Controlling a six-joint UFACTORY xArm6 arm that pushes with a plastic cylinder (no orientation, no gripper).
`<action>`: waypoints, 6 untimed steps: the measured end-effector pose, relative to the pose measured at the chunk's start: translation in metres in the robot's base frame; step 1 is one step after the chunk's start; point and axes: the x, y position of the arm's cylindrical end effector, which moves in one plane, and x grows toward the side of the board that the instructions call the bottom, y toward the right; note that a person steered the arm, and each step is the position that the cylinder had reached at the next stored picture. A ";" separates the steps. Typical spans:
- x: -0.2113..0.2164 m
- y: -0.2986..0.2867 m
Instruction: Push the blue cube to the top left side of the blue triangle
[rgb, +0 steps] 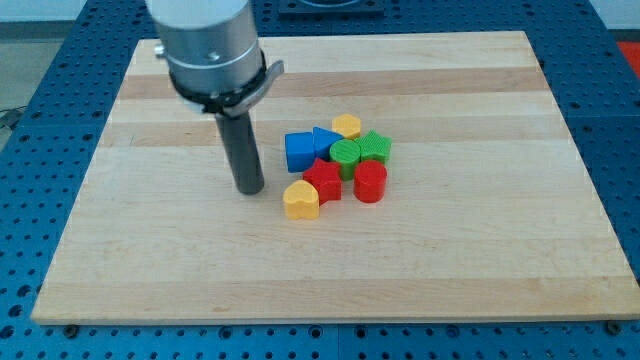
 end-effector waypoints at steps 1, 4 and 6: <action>-0.056 0.008; -0.081 0.278; -0.104 0.214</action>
